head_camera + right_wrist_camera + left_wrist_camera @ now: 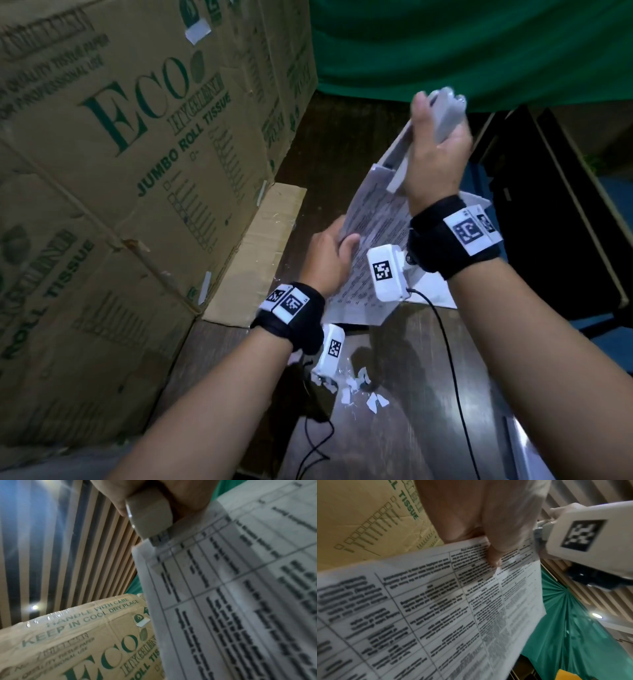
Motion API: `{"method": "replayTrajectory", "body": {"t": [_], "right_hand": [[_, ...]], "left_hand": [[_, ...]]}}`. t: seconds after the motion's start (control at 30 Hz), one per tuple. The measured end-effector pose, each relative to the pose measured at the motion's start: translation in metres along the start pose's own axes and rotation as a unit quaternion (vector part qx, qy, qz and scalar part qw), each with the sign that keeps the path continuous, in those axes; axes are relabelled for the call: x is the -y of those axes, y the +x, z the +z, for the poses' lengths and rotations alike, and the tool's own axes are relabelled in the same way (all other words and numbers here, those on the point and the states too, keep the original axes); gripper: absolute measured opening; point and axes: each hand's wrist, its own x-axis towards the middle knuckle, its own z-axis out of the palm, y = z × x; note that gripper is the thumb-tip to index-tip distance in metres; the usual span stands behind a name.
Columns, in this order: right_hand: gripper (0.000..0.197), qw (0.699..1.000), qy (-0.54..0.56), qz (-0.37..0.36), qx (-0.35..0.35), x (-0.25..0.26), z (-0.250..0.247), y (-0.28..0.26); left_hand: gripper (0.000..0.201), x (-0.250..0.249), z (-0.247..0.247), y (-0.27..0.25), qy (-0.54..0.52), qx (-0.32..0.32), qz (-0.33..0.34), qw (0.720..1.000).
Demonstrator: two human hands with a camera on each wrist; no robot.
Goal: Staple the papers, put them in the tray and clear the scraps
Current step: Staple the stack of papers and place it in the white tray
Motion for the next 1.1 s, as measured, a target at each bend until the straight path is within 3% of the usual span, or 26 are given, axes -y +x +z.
{"method": "replayTrajectory", "body": {"t": [0.07,0.13,0.17,0.27,0.33,0.4,0.5,0.57,0.63,0.83,0.9,1.0,1.1], "right_hand": [[0.011,0.994,0.096,0.025,-0.042,0.011,-0.004,-0.002],[0.018,0.971,0.226,0.031,-0.069,0.016,-0.01,-0.011],[0.021,0.967,0.242,0.032,-0.068,0.016,-0.012,-0.022],[0.028,0.992,0.091,0.087,0.007,-0.013,-0.017,-0.084],[0.029,0.976,-0.022,0.179,0.126,-0.048,-0.016,-0.139],[0.033,0.914,-0.163,0.28,0.245,-0.087,-0.012,-0.196],[0.035,0.793,-0.301,0.375,0.374,-0.135,0.008,-0.269],[0.037,0.741,-0.35,0.396,0.415,-0.157,0.026,-0.3],[0.045,0.715,-0.382,0.408,0.421,-0.171,0.043,-0.315],[0.074,0.709,-0.351,0.439,0.426,-0.18,0.046,-0.309],[0.08,0.751,-0.31,0.463,0.355,-0.176,0.024,-0.291],[0.073,0.831,-0.154,0.499,0.19,-0.166,-0.025,-0.245],[0.08,0.864,-0.094,0.456,0.193,-0.153,-0.074,-0.191]], "left_hand": [[0.024,0.002,-0.012,0.009,0.014,-0.028,-0.01,0.999],[0.022,0.01,-0.032,0.016,0.023,-0.059,-0.032,0.997],[0.022,0.015,-0.043,0.019,0.028,-0.078,-0.038,0.996],[0.028,0.026,-0.079,0.027,0.039,-0.13,-0.035,0.99],[0.032,0.029,-0.101,0.03,0.046,-0.152,-0.034,0.987],[0.032,0.029,-0.119,0.033,0.048,-0.167,-0.024,0.984],[0.033,0.034,-0.139,0.034,0.052,-0.18,-0.002,0.982],[0.032,0.045,-0.147,0.032,0.058,-0.187,-0.002,0.981],[0.031,0.058,-0.151,0.029,0.064,-0.191,-0.011,0.979],[0.041,0.072,-0.152,0.019,0.054,-0.18,-0.033,0.982],[0.036,0.069,-0.149,0.02,0.051,-0.179,-0.032,0.982],[0.032,0.057,-0.139,0.025,0.023,-0.169,-0.033,0.985],[0.03,0.039,-0.114,0.032,-0.015,-0.132,-0.049,0.99]]}}
